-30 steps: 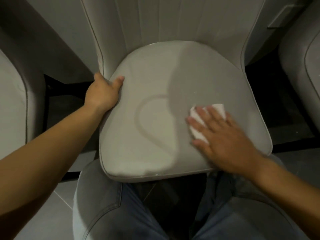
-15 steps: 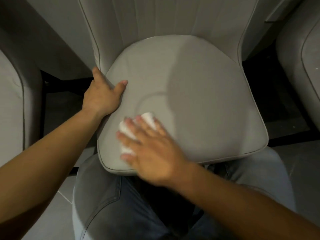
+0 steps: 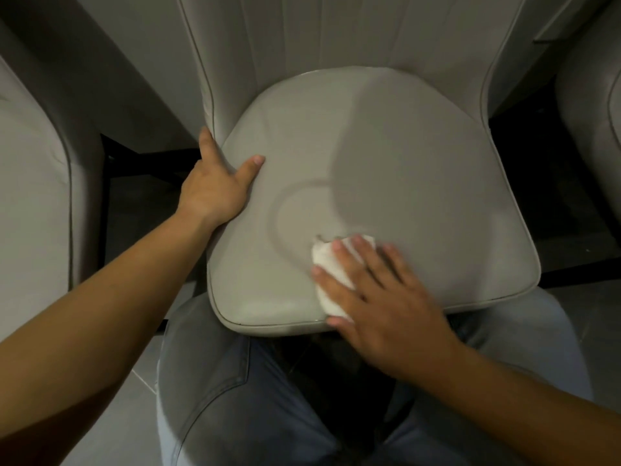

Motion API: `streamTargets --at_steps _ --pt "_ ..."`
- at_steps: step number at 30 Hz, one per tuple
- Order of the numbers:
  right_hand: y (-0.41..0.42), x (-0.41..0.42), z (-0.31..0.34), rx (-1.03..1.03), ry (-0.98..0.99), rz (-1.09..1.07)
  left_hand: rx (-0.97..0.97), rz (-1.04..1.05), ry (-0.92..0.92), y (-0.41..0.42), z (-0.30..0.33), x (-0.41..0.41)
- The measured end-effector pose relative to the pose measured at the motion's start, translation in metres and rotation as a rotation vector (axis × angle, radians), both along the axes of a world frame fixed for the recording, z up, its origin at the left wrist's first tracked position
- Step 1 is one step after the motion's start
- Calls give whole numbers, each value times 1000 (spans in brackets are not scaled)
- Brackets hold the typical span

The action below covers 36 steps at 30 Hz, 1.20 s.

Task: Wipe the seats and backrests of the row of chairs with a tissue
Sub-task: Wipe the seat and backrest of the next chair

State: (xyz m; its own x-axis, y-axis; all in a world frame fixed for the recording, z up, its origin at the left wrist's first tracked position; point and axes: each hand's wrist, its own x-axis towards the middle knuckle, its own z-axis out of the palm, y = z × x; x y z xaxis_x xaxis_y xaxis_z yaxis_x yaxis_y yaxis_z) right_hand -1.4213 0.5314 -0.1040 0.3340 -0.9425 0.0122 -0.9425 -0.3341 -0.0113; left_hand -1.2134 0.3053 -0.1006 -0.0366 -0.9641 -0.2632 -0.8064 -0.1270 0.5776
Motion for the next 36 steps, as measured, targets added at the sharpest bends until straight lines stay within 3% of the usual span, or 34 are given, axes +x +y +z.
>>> streamTargets --at_steps 5,12,19,28,36 --pt "14 -23 7 23 -2 -82 -12 0 -18 0 -4 0" --pt "-18 77 -13 -82 -191 108 -31 4 -36 -1 -6 2" --pt "-52 125 -4 51 134 278 -50 -21 -58 0 -6 1" --pt "-23 74 -12 -84 -71 235 -62 -36 -86 1 -5 0" --pt "3 -40 -6 -63 119 163 -71 -28 -125 -3 -11 -1"
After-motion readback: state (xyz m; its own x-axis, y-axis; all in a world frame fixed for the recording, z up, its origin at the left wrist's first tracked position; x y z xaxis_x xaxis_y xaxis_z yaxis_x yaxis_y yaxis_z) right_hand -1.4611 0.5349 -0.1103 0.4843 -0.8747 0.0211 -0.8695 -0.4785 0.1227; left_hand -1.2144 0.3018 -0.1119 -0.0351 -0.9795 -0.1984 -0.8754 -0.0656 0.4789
